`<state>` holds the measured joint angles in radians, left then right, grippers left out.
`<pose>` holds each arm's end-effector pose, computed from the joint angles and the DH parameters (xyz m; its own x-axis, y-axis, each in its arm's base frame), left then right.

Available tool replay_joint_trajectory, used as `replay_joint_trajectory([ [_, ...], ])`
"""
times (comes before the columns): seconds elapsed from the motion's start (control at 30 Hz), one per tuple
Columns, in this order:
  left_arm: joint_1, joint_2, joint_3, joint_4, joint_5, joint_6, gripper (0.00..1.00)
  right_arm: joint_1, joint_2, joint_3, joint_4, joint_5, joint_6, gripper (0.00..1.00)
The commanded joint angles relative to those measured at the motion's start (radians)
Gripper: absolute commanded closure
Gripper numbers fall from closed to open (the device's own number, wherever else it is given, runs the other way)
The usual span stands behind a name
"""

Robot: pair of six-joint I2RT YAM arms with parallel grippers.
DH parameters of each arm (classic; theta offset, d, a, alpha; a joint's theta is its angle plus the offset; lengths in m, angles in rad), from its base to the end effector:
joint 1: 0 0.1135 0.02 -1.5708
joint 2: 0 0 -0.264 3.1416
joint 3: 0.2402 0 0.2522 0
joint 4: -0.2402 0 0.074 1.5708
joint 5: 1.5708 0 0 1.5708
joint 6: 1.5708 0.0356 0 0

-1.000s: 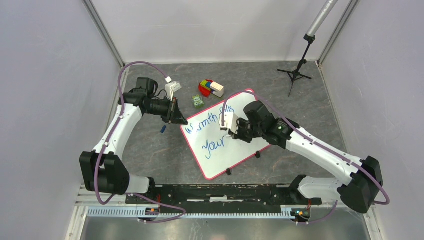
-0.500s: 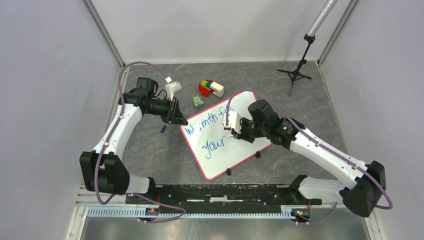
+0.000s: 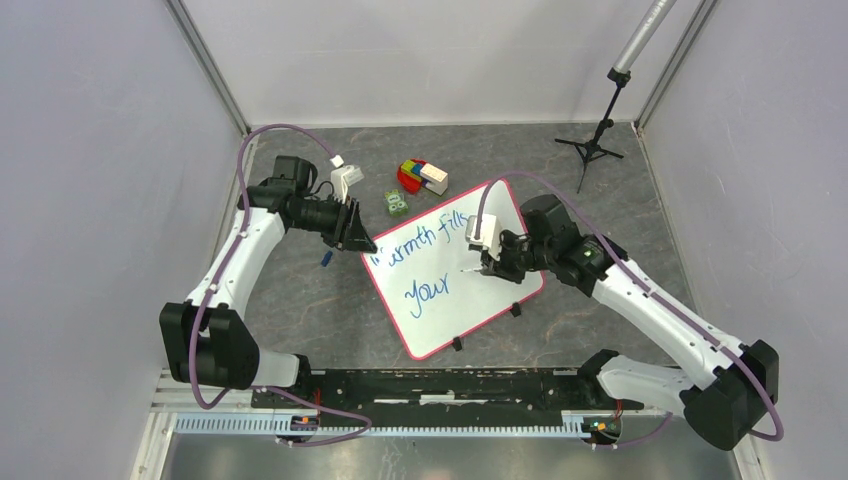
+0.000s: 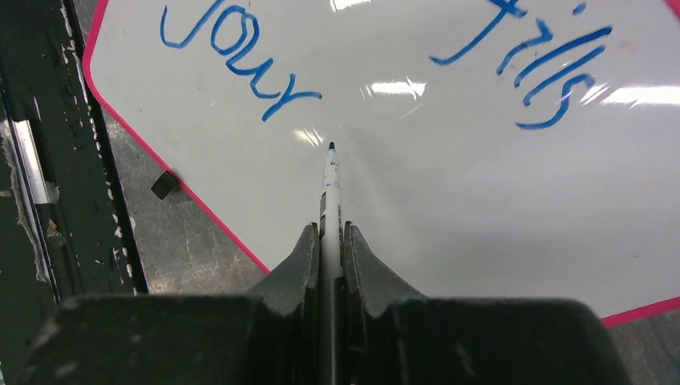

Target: Write a sentence on the whiteboard

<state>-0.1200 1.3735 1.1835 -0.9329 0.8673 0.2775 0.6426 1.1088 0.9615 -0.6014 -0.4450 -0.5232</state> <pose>0.2570 -0.0583 0.2976 -0.7496 0.2689 -0.6048 0.6350 0.5501 -0.5424 0.1759 0.1508 0.3010 -0.0756 -0.6200 -0.7810 -0.9595 0.2584 -0.1122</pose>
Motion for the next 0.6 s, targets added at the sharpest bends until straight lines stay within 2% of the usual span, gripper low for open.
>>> replay_joint_trajectory([
  [0.0,-0.004,-0.012,-0.011,0.007,0.029,0.004,0.52,-0.047,-0.023,-0.04,-0.006,-0.074,-0.023,1.0],
  [0.17,-0.013,-0.003,-0.016,0.009,0.04,0.004,0.55,-0.064,-0.044,-0.073,0.001,-0.09,-0.043,1.0],
  [0.57,-0.027,0.023,-0.007,0.008,0.022,0.005,0.77,-0.065,-0.064,-0.114,0.053,-0.06,-0.019,1.0],
])
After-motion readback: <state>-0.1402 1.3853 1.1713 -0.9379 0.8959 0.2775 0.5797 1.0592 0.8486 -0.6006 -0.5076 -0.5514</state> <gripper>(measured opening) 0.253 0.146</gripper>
